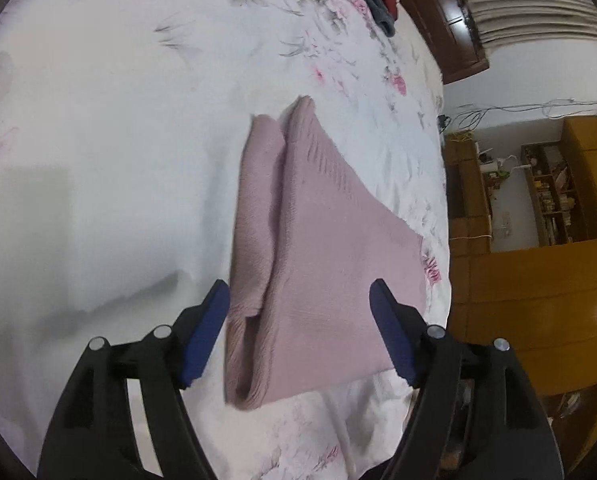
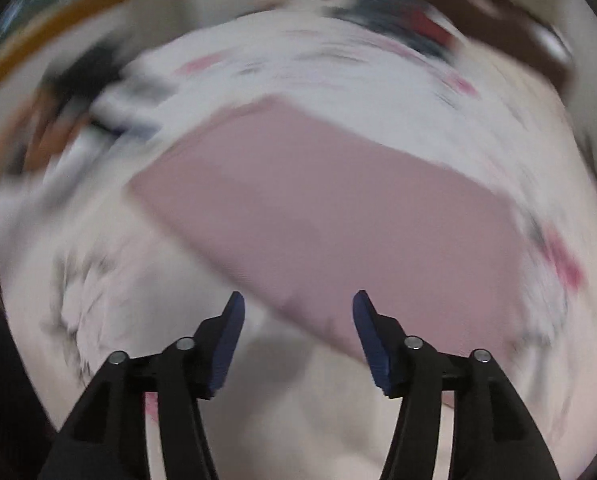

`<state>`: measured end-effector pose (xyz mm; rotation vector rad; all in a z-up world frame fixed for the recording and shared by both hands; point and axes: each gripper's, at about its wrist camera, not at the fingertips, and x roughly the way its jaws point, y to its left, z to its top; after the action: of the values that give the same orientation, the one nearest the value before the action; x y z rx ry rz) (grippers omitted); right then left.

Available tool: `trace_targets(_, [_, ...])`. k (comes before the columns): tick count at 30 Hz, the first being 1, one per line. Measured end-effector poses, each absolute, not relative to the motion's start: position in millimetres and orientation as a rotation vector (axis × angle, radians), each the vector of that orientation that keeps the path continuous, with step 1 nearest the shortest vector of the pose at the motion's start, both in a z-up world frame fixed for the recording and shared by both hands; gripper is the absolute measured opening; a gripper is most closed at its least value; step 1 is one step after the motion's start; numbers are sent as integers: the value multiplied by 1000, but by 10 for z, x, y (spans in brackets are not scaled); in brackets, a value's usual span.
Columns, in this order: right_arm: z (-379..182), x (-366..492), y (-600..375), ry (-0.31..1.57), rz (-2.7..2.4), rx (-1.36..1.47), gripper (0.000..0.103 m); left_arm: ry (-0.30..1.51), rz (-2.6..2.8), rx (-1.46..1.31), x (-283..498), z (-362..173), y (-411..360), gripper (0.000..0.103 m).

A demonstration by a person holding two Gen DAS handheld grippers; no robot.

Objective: Fold small clothes

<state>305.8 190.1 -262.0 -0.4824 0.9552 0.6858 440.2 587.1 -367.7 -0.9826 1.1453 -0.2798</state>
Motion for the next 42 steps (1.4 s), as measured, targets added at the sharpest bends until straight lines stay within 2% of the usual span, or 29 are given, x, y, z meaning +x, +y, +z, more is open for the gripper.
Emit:
trace_targets(2, [-2768,2687,2465,841,713,-657,64,1153,-293,-976,4400,-3638,5830,77])
trace_targets(5, [-2952,2436,2963,716,684,-824,64,1147,-317,-976,4444,-3635,5834,80])
trace_targets(14, [-3493,2466,3658,578,540,-1088,61,1118,-354,-1006,4582,-3681,5934,81])
trace_targets(16, [-3568,2493,3746,553,516,-1119,59,1114,-362,-1027,4575,-3718,5963,81])
trace_targets(18, [-3653,2567,3879,536,498,-1149,52,1115,-361,-1039,4579,-3754,5986,81])
trace_targets(21, [-3757,2677,4047,523,484,-1182,37,1128,-351,-1038,4595,-3793,6011,81])
trace_targets(24, [-3765,2838,4122,518,472,-1165,27,1134,-354,-1063,4612,-3821,6037,81])
trace_targets(26, [-3693,2919,4095,546,476,-1112,11,1134,-362,-1075,4625,-3808,6050,81])
trace_targets(33, [-3182,3014,3850,562,478,-926,10,1197,-420,-1105,4821,-3893,5884,83])
trace_targets(42, [-3076,3028,3788,570,487,-871,10,1353,-407,-1009,5557,-4158,5404,81])
